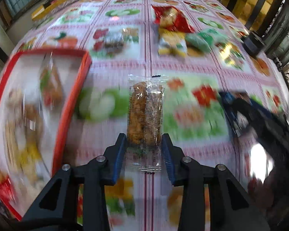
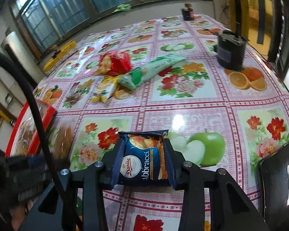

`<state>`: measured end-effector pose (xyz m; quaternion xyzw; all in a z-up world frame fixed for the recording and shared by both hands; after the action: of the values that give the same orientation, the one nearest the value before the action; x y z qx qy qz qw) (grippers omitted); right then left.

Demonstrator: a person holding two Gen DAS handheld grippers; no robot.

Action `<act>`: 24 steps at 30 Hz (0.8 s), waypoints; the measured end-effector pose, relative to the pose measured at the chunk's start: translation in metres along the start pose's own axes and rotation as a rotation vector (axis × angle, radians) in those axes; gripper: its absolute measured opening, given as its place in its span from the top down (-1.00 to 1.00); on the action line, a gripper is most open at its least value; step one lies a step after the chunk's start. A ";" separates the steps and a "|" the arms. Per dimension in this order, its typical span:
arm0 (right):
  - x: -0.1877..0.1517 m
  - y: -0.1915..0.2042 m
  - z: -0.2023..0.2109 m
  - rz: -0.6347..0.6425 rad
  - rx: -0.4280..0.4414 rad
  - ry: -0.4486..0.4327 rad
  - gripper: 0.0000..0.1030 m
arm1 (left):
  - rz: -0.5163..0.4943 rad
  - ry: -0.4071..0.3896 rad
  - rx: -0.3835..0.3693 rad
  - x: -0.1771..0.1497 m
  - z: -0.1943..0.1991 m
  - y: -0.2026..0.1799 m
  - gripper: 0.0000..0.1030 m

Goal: Organize snacks
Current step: 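Grasp the clear twisted-pastry pack with the left tool while the right grasps the blue Abbracci bag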

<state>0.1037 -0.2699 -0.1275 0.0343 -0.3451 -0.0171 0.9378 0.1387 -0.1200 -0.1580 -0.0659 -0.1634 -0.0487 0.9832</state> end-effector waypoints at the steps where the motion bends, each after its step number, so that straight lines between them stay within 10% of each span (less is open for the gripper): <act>1: 0.000 0.002 0.000 0.011 -0.004 0.001 0.23 | 0.002 -0.002 -0.002 -0.007 0.003 0.001 0.23; 12: 0.000 0.009 -0.005 0.037 0.046 0.018 0.13 | 0.041 -0.014 -0.043 0.000 0.004 0.004 -0.05; 24: -0.001 0.033 -0.011 0.191 -0.020 0.047 0.11 | 0.060 -0.124 -0.060 -0.008 0.019 0.017 0.32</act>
<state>0.1101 -0.2366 -0.1337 -0.0079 -0.3245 0.0698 0.9433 0.1269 -0.1000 -0.1451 -0.1032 -0.2204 -0.0198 0.9697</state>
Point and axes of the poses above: each gripper's, at about its wrist camera, not at the fingertips, and z roughly against the way its jaws point, y to its left, x to its top, the point moved 6 cm from there along -z, roughly the way its jaws point, and after that the axes turned 13 degrees about z, right-handed, at the moved point
